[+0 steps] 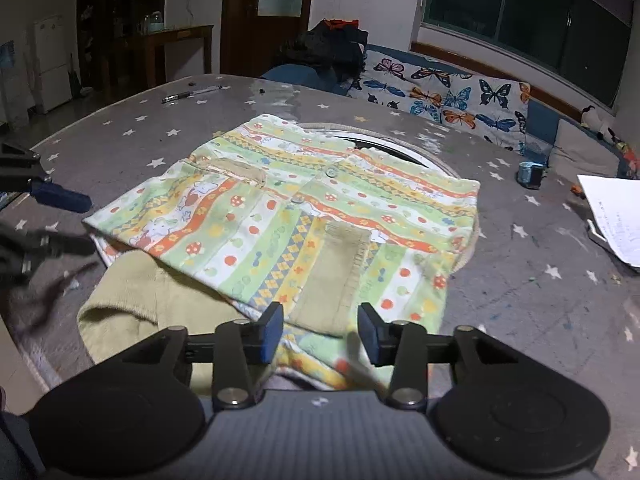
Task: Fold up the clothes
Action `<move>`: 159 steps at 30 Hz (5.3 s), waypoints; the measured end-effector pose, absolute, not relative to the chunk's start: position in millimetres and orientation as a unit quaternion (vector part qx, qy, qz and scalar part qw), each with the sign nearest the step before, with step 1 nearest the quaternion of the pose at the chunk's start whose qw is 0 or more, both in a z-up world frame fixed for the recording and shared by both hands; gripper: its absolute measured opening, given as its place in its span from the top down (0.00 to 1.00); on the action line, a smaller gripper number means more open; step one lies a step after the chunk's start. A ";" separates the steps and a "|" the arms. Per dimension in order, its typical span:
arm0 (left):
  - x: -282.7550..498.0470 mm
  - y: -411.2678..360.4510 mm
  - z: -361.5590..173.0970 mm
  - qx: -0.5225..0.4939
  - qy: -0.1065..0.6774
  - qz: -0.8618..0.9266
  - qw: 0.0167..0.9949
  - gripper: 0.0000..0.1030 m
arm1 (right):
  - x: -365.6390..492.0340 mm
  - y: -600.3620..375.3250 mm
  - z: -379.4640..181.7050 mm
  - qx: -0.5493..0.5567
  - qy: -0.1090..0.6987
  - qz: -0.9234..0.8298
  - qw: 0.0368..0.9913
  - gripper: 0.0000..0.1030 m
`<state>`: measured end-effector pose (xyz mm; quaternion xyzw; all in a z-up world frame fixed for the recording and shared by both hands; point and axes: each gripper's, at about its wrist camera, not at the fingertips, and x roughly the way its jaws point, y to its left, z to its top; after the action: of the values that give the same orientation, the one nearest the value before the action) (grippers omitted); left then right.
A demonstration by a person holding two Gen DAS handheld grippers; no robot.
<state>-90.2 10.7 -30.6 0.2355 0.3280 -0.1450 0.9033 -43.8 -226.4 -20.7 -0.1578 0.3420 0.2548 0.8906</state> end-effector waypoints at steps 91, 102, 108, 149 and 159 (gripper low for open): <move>121.2 25.6 -29.1 0.120 0.393 -0.117 0.904 0.93 | 128.2 -172.6 -18.6 -0.132 0.381 0.336 0.851 0.94; 121.6 35.8 -29.0 0.103 0.385 -0.081 0.914 0.71 | 105.0 -220.1 -18.7 -0.067 0.329 0.249 0.908 0.69; 121.1 39.1 -20.1 0.097 0.377 -0.058 0.919 0.57 | 74.4 -243.9 -21.9 -0.043 0.345 0.265 0.900 0.69; 65.7 41.7 -17.2 0.018 0.389 -0.055 0.919 0.57 | 68.9 -177.4 -23.0 -0.063 0.349 0.275 0.894 0.64; 34.3 46.1 -34.4 0.037 0.388 -0.037 0.920 0.57 | 9.1 -152.2 -48.0 -0.127 0.326 0.305 0.886 0.63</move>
<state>34.3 46.1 -34.4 0.0365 0.3882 -0.0366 0.9201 9.1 -152.2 -48.0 -0.1271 0.3261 0.3054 0.8856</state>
